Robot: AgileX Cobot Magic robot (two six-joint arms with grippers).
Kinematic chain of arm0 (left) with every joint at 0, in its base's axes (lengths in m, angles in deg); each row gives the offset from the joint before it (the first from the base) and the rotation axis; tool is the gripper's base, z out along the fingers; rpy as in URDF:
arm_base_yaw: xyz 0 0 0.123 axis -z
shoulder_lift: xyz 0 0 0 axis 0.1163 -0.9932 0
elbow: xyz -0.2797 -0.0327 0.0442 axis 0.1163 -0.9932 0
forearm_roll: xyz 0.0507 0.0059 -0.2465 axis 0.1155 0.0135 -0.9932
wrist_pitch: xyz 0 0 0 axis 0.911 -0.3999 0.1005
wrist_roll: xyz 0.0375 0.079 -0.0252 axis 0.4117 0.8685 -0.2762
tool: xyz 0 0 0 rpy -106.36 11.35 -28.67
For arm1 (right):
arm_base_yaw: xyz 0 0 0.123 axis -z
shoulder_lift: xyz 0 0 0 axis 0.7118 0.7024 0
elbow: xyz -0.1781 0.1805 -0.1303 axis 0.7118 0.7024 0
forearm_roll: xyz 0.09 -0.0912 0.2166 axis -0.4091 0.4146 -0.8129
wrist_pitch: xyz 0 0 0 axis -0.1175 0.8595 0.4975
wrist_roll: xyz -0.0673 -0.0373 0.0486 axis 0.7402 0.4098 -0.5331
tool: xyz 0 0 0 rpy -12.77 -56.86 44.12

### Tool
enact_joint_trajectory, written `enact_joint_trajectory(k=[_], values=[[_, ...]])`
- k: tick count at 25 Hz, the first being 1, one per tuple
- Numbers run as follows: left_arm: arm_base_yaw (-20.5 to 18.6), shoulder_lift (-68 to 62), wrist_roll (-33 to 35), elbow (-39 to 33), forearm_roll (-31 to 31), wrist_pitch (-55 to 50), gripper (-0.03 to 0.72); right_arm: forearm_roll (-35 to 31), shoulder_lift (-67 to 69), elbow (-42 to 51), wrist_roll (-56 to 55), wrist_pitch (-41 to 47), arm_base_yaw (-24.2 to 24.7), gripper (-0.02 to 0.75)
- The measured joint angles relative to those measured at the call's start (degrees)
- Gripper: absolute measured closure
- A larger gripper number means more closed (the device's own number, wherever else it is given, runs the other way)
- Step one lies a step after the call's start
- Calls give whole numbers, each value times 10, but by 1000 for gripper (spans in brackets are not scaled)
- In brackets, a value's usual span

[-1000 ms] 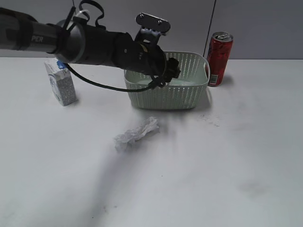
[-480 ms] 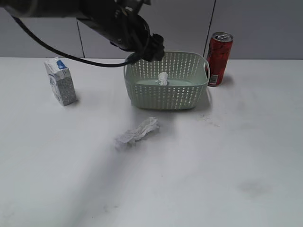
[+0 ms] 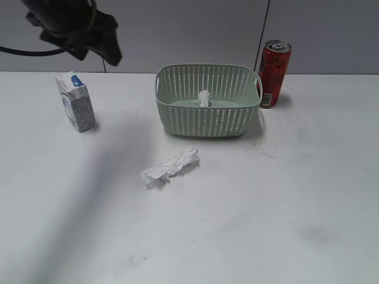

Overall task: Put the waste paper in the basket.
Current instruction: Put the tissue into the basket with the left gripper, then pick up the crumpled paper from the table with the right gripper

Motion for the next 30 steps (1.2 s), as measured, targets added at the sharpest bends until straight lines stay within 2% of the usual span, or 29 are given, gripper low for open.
enact_joint_trajectory(k=[5, 10, 14, 18, 23, 30], values=[[-60, 25, -14, 0, 41, -118, 98, -7, 71, -7, 0, -88, 0, 150], [-109, 56, -21, -14, 68, -138, 99, -31, 161, -9, 0, -146, 0, 150], [-140, 110, -21, -52, 77, -138, 99, -42, 236, -28, 0, -154, 0, 150], [-147, 175, -21, -108, 96, -139, 99, -43, 332, -72, 0, -156, 0, 150], [-147, 276, -22, -212, 98, -140, 99, -53, 448, -137, 0, -156, 0, 150], [-147, 427, -22, -380, 99, -117, 99, -120, 600, -233, 41, -147, 0, 150]])
